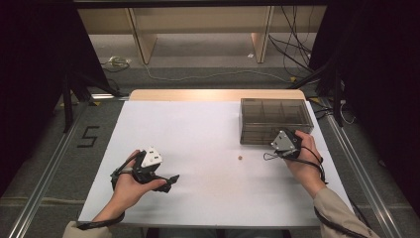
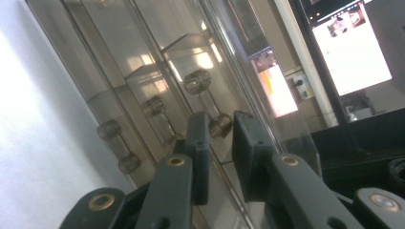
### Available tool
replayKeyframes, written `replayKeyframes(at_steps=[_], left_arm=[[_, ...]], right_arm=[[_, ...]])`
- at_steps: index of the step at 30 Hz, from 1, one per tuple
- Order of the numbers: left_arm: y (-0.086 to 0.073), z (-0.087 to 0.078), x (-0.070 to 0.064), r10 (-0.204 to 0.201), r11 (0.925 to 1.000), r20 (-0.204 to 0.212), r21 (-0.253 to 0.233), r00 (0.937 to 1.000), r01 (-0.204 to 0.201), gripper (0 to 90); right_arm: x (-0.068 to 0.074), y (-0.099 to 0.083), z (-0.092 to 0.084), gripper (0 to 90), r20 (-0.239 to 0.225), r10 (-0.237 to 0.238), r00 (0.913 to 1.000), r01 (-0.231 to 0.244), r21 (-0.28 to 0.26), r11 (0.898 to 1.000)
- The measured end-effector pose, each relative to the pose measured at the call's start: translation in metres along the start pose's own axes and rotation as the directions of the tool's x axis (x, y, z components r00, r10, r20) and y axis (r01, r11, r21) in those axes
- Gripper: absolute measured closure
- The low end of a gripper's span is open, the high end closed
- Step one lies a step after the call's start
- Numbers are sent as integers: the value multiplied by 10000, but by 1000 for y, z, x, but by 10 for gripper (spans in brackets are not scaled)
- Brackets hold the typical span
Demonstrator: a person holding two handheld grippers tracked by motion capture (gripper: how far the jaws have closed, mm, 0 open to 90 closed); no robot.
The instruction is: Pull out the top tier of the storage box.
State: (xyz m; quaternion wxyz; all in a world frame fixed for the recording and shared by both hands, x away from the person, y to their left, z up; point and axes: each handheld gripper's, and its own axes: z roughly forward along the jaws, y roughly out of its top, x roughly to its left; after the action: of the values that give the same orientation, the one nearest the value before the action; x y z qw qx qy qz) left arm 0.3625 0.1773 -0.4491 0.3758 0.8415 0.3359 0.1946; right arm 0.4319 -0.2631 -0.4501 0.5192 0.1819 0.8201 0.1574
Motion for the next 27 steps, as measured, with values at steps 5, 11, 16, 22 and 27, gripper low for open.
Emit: replayKeyframes(at_steps=[5, 11, 16, 22, 27], left_arm=[[0, 0, 0, 41, 10000, 88, 53, 10000, -41, 22], [0, 1, 0, -6, 10000, 98, 16, 10000, 6, 28], [0, 1, 0, 9, 10000, 108, 63, 9999, -9, 30], [-1, 1, 1, 3, 10000, 76, 82, 10000, -3, 31], [-1, 1, 1, -25, 10000, 82, 63, 10000, 25, 31]], right_arm=[[2, 2, 0, 786, 197, -269, 9994, 267, 125, 9996], [3, 3, 0, 790, 290, -438, 9986, 431, 249, 9988], [4, 3, 0, 793, 341, -557, 9979, 549, 247, 9982], [4, 4, -1, 792, 323, -569, 9979, 560, 290, 9980], [4, 3, -1, 793, 330, -556, 9979, 548, 261, 9982]])
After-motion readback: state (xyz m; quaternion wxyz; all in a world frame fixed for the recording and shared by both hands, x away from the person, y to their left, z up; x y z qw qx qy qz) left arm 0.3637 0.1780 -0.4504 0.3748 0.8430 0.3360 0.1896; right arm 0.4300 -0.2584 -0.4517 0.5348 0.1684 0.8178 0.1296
